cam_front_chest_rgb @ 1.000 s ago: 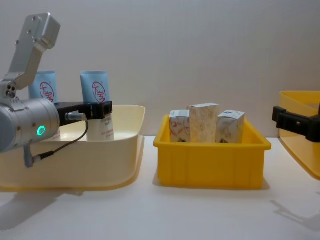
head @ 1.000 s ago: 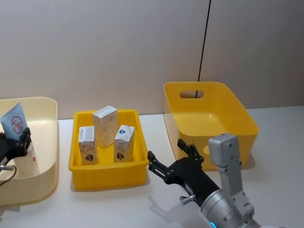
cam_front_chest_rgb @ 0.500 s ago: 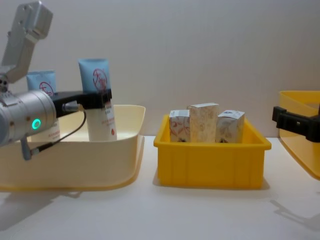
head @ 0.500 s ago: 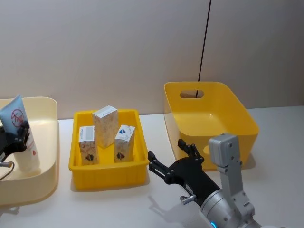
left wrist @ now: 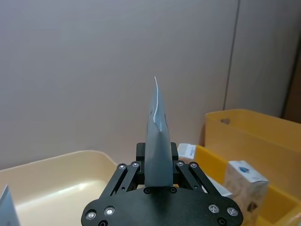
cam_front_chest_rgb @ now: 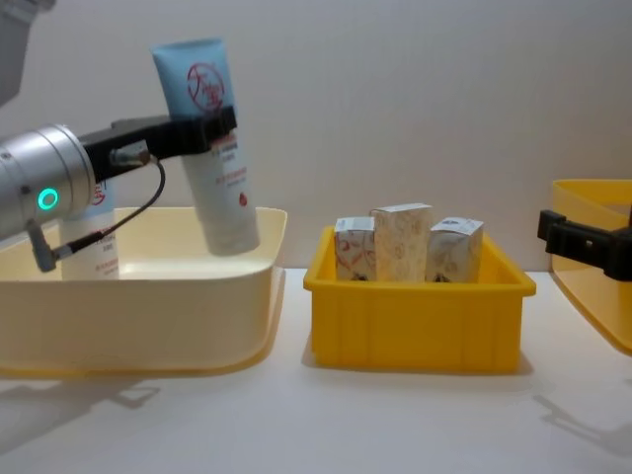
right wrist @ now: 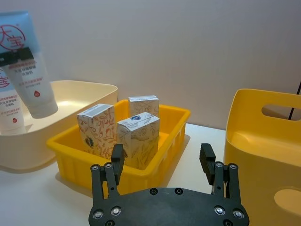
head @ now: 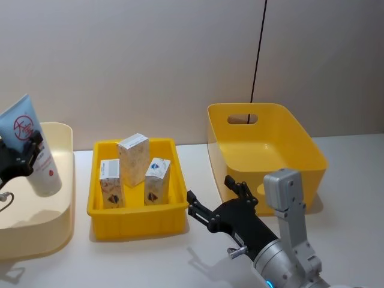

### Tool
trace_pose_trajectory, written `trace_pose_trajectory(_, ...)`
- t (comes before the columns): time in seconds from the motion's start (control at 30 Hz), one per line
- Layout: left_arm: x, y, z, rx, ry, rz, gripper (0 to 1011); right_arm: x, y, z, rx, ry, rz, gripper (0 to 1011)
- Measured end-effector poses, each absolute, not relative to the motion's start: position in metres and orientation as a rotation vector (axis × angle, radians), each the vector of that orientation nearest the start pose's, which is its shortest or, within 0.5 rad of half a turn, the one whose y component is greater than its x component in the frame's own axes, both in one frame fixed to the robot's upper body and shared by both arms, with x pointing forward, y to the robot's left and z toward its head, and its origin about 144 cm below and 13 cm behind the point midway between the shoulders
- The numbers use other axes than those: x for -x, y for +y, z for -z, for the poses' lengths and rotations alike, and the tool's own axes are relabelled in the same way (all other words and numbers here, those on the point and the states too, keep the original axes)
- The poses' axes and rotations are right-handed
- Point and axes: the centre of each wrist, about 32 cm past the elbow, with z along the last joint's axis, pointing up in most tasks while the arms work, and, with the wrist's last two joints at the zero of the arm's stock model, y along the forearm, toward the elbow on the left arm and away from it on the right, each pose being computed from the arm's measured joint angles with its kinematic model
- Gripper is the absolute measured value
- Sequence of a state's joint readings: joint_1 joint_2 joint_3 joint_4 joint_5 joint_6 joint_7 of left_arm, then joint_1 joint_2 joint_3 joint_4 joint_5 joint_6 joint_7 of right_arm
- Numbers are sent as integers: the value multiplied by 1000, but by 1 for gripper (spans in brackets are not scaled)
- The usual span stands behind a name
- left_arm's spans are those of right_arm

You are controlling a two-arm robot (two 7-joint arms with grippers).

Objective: Bimanual collaborative sorting of washing and personal care products

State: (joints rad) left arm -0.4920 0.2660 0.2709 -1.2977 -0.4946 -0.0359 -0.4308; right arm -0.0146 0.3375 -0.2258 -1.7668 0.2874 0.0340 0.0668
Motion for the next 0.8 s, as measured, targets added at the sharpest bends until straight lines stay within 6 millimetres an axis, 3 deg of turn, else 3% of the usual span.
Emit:
trace_pose_trajectory(0.43, -580, 250, -1248, 304, -88, -761, 257, -443, -237, -1189, -26, -75, 1229, 1001)
trace_pose_trajectory(0.8, -576, 239, -1249, 328, -84, -577, 258, -443, -237, -1189, -26, -75, 1230, 1001)
